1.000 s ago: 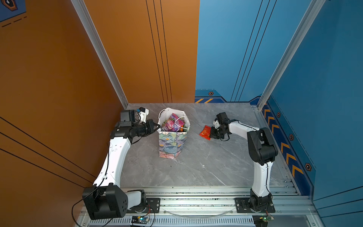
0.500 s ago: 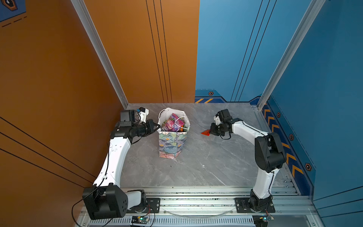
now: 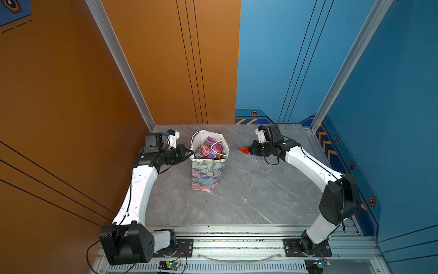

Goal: Place the snacks into the paper bag
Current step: 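Lift the red packet and carry it above the bag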

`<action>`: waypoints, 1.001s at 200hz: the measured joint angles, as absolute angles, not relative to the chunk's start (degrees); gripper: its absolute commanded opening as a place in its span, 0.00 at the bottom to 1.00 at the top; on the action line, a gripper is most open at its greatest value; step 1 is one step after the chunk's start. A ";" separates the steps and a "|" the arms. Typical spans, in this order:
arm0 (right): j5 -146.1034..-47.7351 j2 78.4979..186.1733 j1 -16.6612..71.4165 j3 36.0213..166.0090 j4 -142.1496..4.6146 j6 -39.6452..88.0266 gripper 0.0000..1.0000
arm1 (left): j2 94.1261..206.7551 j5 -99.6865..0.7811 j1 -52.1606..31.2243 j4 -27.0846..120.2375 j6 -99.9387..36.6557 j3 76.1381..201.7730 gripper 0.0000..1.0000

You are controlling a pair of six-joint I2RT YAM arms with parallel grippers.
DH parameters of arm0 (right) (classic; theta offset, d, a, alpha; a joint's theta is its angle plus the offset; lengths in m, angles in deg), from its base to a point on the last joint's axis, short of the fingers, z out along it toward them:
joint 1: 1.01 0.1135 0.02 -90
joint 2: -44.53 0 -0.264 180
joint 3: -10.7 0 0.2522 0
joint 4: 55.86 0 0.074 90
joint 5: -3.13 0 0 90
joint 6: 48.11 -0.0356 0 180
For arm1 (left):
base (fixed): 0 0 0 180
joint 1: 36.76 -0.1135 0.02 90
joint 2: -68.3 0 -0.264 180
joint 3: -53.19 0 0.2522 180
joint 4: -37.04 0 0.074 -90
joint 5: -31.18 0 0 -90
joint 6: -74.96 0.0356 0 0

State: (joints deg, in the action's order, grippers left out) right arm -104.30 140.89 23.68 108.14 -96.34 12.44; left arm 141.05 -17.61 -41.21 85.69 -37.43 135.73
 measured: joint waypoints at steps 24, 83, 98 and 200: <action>-103.51 139.32 25.06 112.62 -97.23 12.44 0.00 | 141.05 -17.59 -41.21 85.69 -37.41 135.73 0.00; -103.10 140.19 30.68 128.64 -99.94 13.25 0.00 | 141.05 -17.59 -41.21 85.69 -37.43 135.73 0.00; -103.14 141.81 32.45 133.69 -100.99 13.95 0.00 | 141.05 -17.59 -41.21 85.71 -37.41 135.73 0.00; -107.88 158.49 41.91 149.71 -113.50 22.67 0.00 | 141.05 -17.59 -41.21 85.71 -37.41 135.73 0.00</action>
